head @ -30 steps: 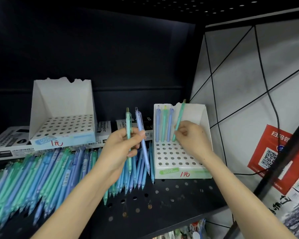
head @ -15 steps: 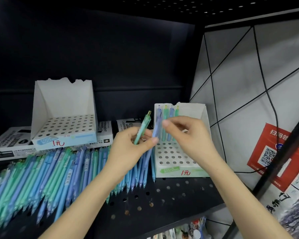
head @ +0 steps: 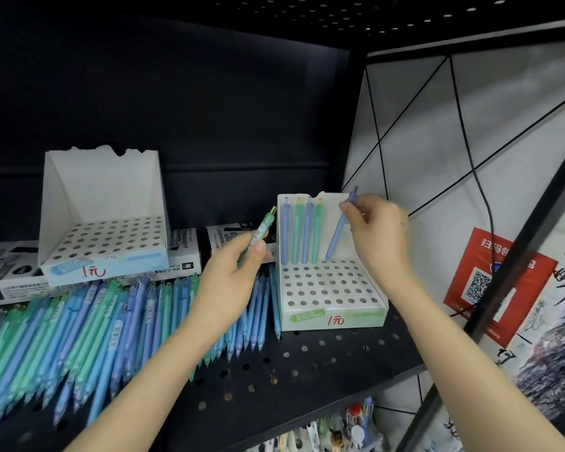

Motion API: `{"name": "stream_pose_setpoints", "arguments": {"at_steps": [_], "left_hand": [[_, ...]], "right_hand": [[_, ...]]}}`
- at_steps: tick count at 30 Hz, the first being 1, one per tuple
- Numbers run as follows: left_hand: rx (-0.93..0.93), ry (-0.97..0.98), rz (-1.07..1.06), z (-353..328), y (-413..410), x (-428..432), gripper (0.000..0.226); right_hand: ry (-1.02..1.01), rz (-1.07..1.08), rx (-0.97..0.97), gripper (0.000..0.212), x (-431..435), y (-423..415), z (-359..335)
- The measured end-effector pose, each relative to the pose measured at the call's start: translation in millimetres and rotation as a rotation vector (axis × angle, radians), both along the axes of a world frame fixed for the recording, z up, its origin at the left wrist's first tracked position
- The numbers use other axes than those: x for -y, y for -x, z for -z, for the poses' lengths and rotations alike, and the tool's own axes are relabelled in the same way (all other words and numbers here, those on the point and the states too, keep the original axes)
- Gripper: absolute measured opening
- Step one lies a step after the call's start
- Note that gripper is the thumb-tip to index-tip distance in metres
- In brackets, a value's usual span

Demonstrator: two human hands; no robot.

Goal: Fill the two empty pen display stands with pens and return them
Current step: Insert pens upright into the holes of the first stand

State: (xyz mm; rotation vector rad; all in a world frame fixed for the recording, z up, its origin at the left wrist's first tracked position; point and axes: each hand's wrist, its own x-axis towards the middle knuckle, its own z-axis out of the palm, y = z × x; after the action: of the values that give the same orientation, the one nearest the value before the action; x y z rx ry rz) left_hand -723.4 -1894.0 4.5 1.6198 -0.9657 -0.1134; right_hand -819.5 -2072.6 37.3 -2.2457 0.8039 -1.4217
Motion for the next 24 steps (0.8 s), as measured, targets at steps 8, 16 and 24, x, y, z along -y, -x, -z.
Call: {"name": "stream_pose_setpoints", "arguments": {"at_steps": [8,16,24], "left_hand": [[0.051,0.041,0.006,0,2,-1,0.006],[0.03,0.064,0.029,4,3,3,0.011],[0.197,-0.066,0.016,3,9,10,0.027]], "right_hand": [[-0.085,-0.011,-0.259,0.03,11,-19,11],[-0.108,-0.188,-0.082,0.024,-37,10,1],[-0.319,-0.418,0.226,0.006,-41,32,-17]]}}
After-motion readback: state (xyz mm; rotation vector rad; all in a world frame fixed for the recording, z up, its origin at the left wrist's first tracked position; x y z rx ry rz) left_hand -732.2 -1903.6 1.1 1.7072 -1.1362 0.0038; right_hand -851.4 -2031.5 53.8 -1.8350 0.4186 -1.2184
